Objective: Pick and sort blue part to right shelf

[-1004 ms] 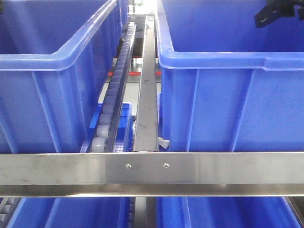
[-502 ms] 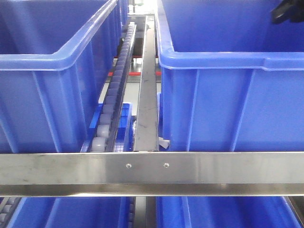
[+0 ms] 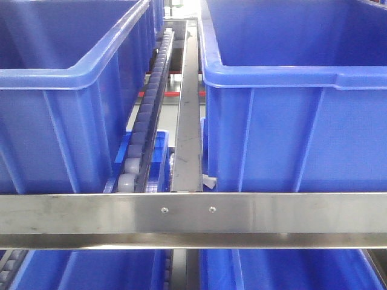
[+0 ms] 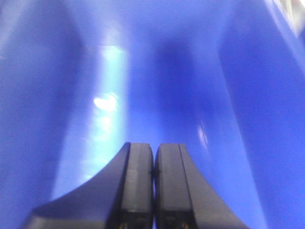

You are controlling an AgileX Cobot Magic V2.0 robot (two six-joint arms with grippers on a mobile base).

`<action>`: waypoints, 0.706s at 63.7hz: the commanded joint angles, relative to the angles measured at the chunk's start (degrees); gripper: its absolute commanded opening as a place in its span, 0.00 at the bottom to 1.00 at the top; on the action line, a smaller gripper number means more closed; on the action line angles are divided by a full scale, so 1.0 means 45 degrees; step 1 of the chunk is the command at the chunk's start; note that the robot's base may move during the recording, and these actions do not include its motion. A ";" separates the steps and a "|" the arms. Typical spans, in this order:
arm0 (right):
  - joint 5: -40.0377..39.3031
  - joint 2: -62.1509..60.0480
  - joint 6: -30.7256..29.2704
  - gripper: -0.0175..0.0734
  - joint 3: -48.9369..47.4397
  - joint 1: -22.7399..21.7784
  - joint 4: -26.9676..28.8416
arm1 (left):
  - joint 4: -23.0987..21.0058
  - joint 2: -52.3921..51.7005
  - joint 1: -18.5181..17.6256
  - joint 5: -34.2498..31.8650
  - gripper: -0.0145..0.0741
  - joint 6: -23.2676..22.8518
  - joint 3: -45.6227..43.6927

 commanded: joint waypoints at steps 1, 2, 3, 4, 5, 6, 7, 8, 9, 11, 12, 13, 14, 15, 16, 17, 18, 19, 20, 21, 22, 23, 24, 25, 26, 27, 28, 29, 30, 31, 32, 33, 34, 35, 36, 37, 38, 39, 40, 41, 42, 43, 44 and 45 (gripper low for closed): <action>-0.1165 -0.1133 -0.0066 0.23 0.0127 -0.0337 -0.0094 | -0.0332 -0.0847 0.0136 -0.1112 0.31 -0.0086 -0.0063; -0.1244 -0.1273 -0.0066 0.23 0.0295 -0.0336 -0.0133 | -0.0332 -0.1020 0.0136 -0.1172 0.31 -0.0086 0.0064; -0.1293 -0.1488 -0.0066 0.23 0.0418 -0.0336 -0.0157 | -0.0332 -0.1142 0.0136 -0.1205 0.31 -0.0086 0.0157; -0.1359 -0.1634 -0.0066 0.23 0.0546 -0.0336 -0.0169 | -0.0332 -0.1331 0.0136 -0.1233 0.31 -0.0086 0.0262; -0.1436 -0.1783 -0.0066 0.23 0.0683 -0.0336 -0.0196 | -0.0332 -0.1465 0.0136 -0.1296 0.31 -0.0086 0.0375; -0.1516 -0.1938 -0.0066 0.23 0.0902 -0.0336 -0.0191 | -0.0332 -0.1673 0.0136 -0.1376 0.31 -0.0086 0.0559; -0.1624 -0.2181 -0.0066 0.23 0.1052 -0.0336 -0.0203 | -0.0332 -0.1812 0.0136 -0.1430 0.31 -0.0086 0.0691; -0.1695 -0.2346 -0.0066 0.23 0.1279 -0.0336 -0.0202 | -0.0332 -0.1953 0.0136 -0.1489 0.31 -0.0086 0.0824; -0.1778 -0.2506 -0.0066 0.23 0.1433 -0.0336 -0.0202 | -0.0332 -0.2094 0.0136 -0.1502 0.31 -0.0086 0.0961; -0.1968 -0.2891 -0.0066 0.23 0.1831 -0.0336 -0.0202 | -0.0332 -0.2481 0.0136 -0.1604 0.31 -0.0086 0.1328; -0.2046 -0.3045 -0.0066 0.23 0.1992 -0.0336 -0.0202 | -0.0332 -0.2645 0.0136 -0.1644 0.31 -0.0086 0.1564; -0.2160 -0.3199 -0.0066 0.23 0.2152 -0.0336 -0.0202 | -0.0332 -0.2810 0.0136 -0.1680 0.31 -0.0086 0.1728; -0.2235 -0.3350 -0.0066 0.23 0.2310 -0.0336 -0.0202 | -0.0332 -0.2976 0.0136 -0.1706 0.31 -0.0086 0.1894; -0.2300 -0.3571 -0.0066 0.23 0.2463 -0.0336 -0.0202 | -0.0332 -0.3222 0.0136 -0.1726 0.31 -0.0086 0.2143; -0.2391 -0.3734 -0.0066 0.23 0.2686 -0.0336 -0.0202 | -0.0332 -0.3380 0.0136 -0.1756 0.31 -0.0086 0.2312; -0.2442 -0.3997 -0.0066 0.23 0.2829 -0.0336 -0.0202 | -0.0332 -0.3630 0.0136 -0.1755 0.31 -0.0086 0.2483; -0.2476 -0.4166 -0.0066 0.23 0.2967 -0.0336 -0.0202 | -0.0332 -0.3824 0.0136 -0.1755 0.31 -0.0086 0.2653; -0.2498 -0.4332 -0.0066 0.23 0.3174 -0.0336 -0.0202 | -0.0332 -0.4022 0.0136 -0.1777 0.31 -0.0086 0.2826; -0.2520 -0.4502 -0.0066 0.23 0.3308 -0.0336 -0.0202 | -0.0305 -0.4307 0.0136 -0.1783 0.31 -0.0086 0.3092; -0.2520 -0.4757 -0.0066 0.23 0.3495 -0.0336 -0.0202 | -0.0303 -0.4497 0.0136 -0.1783 0.31 -0.0086 0.3270; -0.2520 -0.4926 -0.0066 0.23 0.3615 -0.0336 -0.0202 | -0.0303 -0.4702 0.0136 -0.1805 0.31 -0.0086 0.3448; -0.2520 -0.5175 -0.0066 0.23 0.3796 -0.0336 -0.0202 | -0.0284 -0.5015 0.0136 -0.1788 0.31 -0.0086 0.3714; -0.2520 -0.5344 -0.0066 0.23 0.3914 -0.0336 -0.0202 | -0.0284 -0.5215 0.0136 -0.1788 0.31 -0.0086 0.3894; -0.2520 -0.5512 -0.0066 0.23 0.4032 -0.0336 -0.0202 | -0.0284 -0.5416 0.0136 -0.1788 0.31 -0.0086 0.4154; -0.2520 -0.5677 -0.0066 0.23 0.4149 -0.0336 -0.0202 | -0.0284 -0.5623 0.0136 -0.1788 0.31 -0.0086 0.4325; -0.2520 -0.5919 -0.0066 0.23 0.4318 -0.0336 -0.0202 | -0.0284 -0.5940 0.0136 -0.1788 0.31 -0.0086 0.4578; -0.2520 -0.6084 -0.0066 0.23 0.4430 -0.0336 -0.0202 | -0.0284 -0.6151 0.0136 -0.1788 0.31 -0.0086 0.4746; -0.2520 -0.6248 -0.0066 0.23 0.4532 -0.0336 -0.0202 | -0.0284 -0.6471 0.0136 -0.1788 0.31 -0.0086 0.4994; -0.2520 -0.6497 -0.0066 0.23 0.4684 -0.0336 -0.0202 | -0.0284 -0.6691 0.0136 -0.1788 0.31 -0.0086 0.5152; -0.2520 -0.6663 -0.0066 0.23 0.4780 -0.0336 -0.0202 | -0.0284 -0.6915 0.0136 -0.1788 0.31 -0.0086 0.5307; -0.2520 -0.6906 -0.0066 0.23 0.4877 -0.0336 -0.0202 | -0.0284 -0.7247 0.0136 -0.1788 0.31 -0.0086 0.5457; -0.2520 -0.7073 -0.0066 0.23 0.5011 -0.0336 -0.0202 | -0.0284 -0.7468 0.0136 -0.1788 0.31 -0.0086 0.5671; -0.2520 -0.7319 -0.0066 0.23 0.5103 -0.0336 -0.0202 | -0.0284 -0.7800 0.0136 -0.1788 0.31 -0.0086 0.5806; -0.2520 -0.7480 -0.0066 0.23 0.5191 -0.0336 -0.0202 | -0.0284 -0.8020 0.0136 -0.1788 0.31 -0.0086 0.5936; -0.2520 -0.7639 -0.0066 0.23 0.5317 -0.0336 -0.0202 | -0.0253 -0.8340 0.0136 -0.1788 0.31 -0.0086 0.6119; -0.2530 -0.7865 -0.0066 0.23 0.5391 -0.0336 -0.0202 | -0.0255 -0.8547 0.0136 -0.1788 0.31 -0.0086 0.6234; -0.2530 -0.8007 -0.0066 0.23 0.5502 -0.0336 -0.0202 | -0.0255 -0.8751 0.0136 -0.1788 0.31 -0.0086 0.6340; -0.2519 -0.8217 -0.0066 0.23 0.5569 -0.0336 -0.0202 | -0.0255 -0.9055 0.0136 -0.1788 0.31 -0.0086 0.6536; -0.2518 -0.8418 -0.0066 0.23 0.5670 -0.0336 -0.0202 | -0.0255 -0.9348 0.0136 -0.1788 0.31 -0.0086 0.6623; -0.2518 -0.8549 -0.0066 0.23 0.5728 -0.0336 -0.0202 | -0.0255 -0.9537 0.0136 -0.1788 0.31 -0.0086 0.6706; -0.2508 -0.8738 -0.0066 0.23 0.5811 -0.0336 -0.0202 | -0.0255 -0.9809 0.0136 -0.1788 0.31 -0.0086 0.6816; -0.2483 -0.8857 -0.0066 0.23 0.5855 -0.0336 -0.0202 | -0.0255 -0.9986 0.0136 -0.1788 0.31 -0.0086 0.6878; -0.2468 -0.8972 -0.0066 0.23 0.5918 -0.0336 -0.0202 | -0.0255 -1.0153 0.0136 -0.1788 0.31 -0.0086 0.6939; -0.2470 -0.9080 -0.0066 0.23 0.5948 -0.0336 -0.0202 | -0.0255 -1.0385 0.0136 -0.1788 0.31 -0.0086 0.7016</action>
